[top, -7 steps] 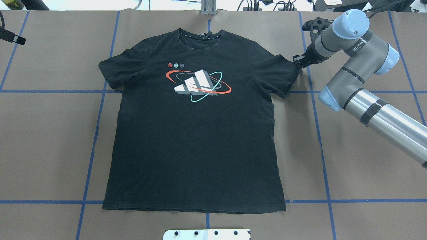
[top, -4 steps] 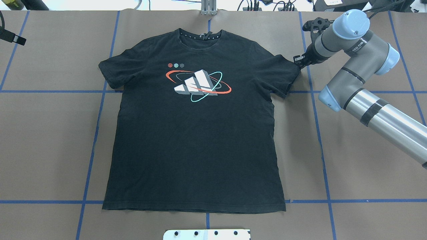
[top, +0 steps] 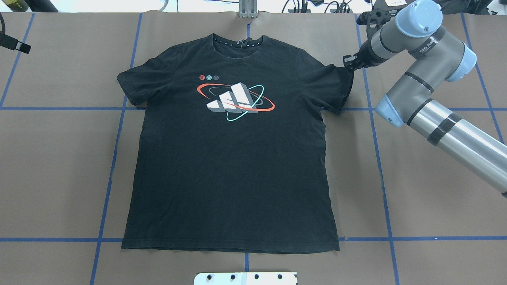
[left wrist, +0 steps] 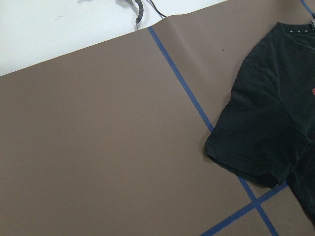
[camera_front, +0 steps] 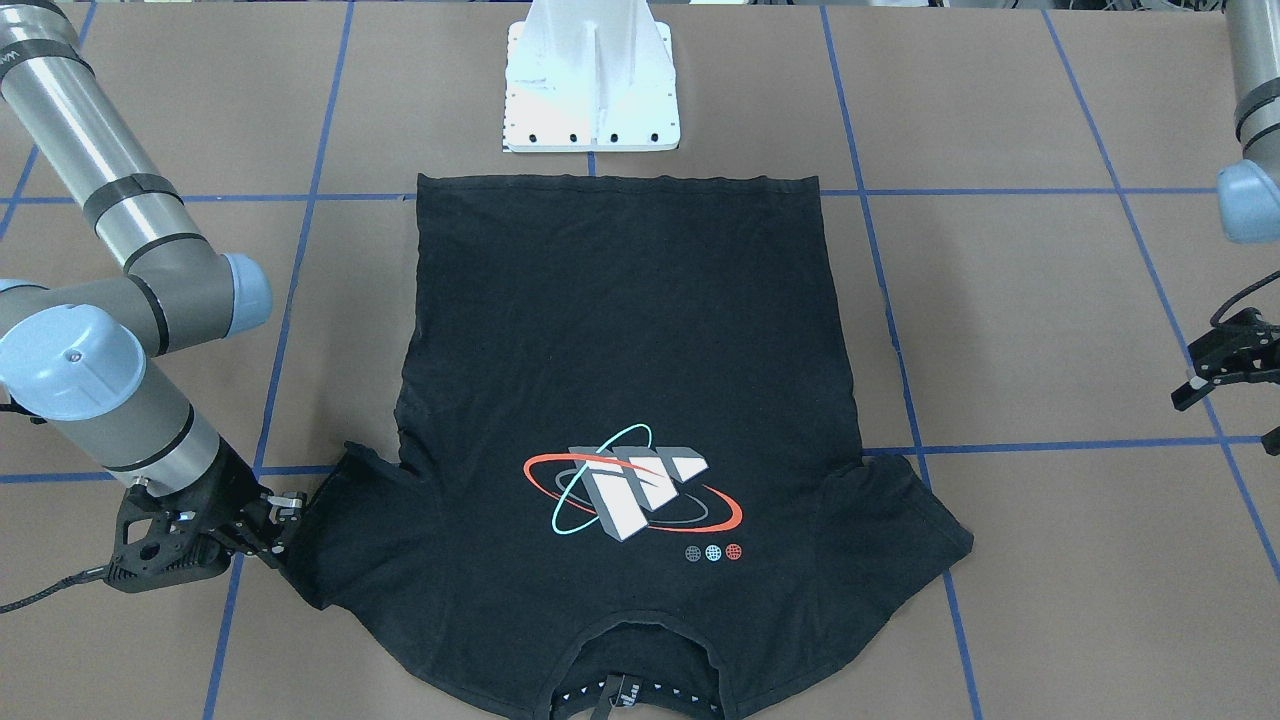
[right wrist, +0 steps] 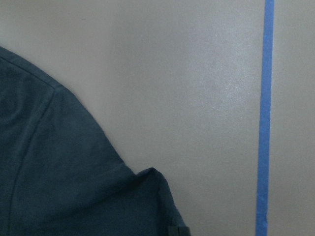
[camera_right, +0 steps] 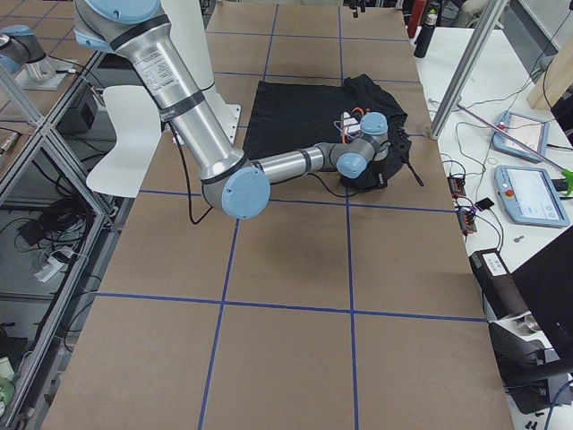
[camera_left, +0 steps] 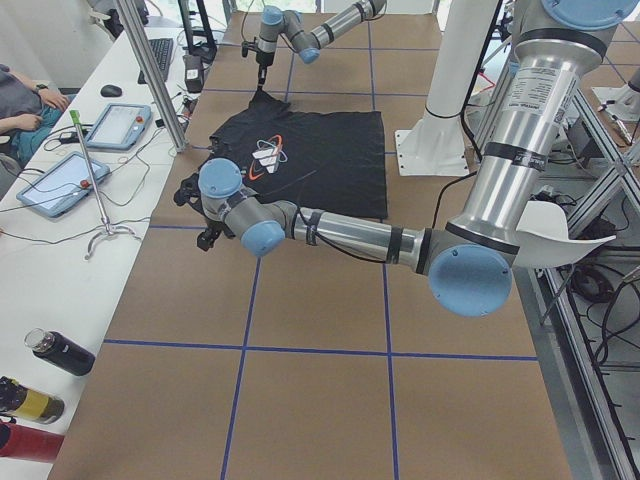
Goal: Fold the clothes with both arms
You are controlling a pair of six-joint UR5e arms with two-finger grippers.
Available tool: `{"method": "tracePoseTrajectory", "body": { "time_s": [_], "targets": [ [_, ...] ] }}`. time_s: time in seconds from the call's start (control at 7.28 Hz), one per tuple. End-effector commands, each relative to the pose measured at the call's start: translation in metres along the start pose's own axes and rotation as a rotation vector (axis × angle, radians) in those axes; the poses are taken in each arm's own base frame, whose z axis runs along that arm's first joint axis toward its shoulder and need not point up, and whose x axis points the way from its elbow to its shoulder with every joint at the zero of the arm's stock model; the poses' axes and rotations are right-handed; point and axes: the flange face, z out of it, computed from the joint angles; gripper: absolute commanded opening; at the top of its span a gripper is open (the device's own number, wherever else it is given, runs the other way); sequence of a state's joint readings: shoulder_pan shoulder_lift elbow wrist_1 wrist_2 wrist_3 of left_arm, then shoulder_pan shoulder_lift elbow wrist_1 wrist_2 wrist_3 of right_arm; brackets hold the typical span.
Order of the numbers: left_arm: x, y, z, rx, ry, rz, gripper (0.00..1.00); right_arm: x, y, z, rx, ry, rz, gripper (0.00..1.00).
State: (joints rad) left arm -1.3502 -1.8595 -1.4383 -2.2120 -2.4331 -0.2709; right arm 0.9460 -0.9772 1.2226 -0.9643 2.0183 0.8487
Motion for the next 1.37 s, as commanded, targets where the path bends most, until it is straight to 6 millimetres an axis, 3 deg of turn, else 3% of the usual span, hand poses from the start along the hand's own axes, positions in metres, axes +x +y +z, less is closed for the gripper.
{"method": "tracePoseTrajectory", "body": {
  "time_s": [0.0, 0.27, 0.69, 0.96, 1.24],
  "targets": [
    [0.0, 0.0, 0.0, 0.0, 0.0, 0.0, 1.0, -0.048, -0.001, -0.035, 0.005, -0.023, 0.068, 0.0],
    [0.0, 0.0, 0.0, -0.001, 0.0, -0.001, 1.0, -0.133, 0.007, -0.027, 0.019, -0.003, 0.126, 0.0],
    [0.0, 0.0, -0.001, 0.001, 0.001, -0.002, 1.0, -0.219, 0.022, 0.015, 0.049, 0.031, 0.158, 0.0],
    [-0.001, 0.001, 0.001, -0.002, 0.0, -0.001, 1.0, -0.238, 0.026, 0.023, 0.055, 0.038, 0.146, 0.0],
    [0.0, 0.001, 0.0, -0.001, 0.0, 0.0, 1.0, -0.252, 0.013, 0.034, 0.055, 0.061, 0.152, 0.0]
  ]
}}
